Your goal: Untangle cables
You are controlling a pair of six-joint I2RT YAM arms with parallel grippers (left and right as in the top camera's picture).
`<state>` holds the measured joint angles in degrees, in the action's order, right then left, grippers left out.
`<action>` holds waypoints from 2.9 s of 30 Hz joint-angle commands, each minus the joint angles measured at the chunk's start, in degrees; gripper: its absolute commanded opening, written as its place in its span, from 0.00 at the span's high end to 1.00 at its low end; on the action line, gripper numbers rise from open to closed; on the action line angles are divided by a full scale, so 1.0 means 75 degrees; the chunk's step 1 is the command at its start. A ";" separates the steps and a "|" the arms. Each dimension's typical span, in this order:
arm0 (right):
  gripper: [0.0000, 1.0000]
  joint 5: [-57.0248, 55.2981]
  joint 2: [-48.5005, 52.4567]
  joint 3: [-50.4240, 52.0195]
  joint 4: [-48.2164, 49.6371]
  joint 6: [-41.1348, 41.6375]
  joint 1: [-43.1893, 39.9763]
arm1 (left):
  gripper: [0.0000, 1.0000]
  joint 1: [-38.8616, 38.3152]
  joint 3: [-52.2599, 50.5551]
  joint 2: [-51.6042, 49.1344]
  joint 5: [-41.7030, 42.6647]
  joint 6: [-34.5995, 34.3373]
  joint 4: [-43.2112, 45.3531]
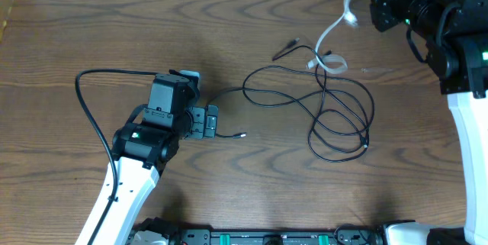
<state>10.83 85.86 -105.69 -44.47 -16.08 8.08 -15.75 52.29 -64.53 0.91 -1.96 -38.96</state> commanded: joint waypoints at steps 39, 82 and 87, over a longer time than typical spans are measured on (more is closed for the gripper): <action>0.99 -0.3025 -0.0265 -0.1824 -0.0157 0.0023 -0.2938 | 0.01 0.0047 0.0020 -0.0026 -0.0128 -0.0096 -0.0006; 0.99 -0.2430 0.1067 -0.1693 -0.1113 0.0440 -0.4462 | 0.01 0.0047 0.0020 -0.0026 -0.0128 -0.0096 -0.0006; 0.99 -0.2448 0.0854 -0.1693 -0.1099 0.0420 -0.4153 | 0.01 0.0047 0.0020 -0.0026 -0.0128 -0.0099 -0.0006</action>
<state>-7.09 94.35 -118.30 -52.88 -12.36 -24.84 -15.75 52.29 -64.53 0.89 -1.96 -38.96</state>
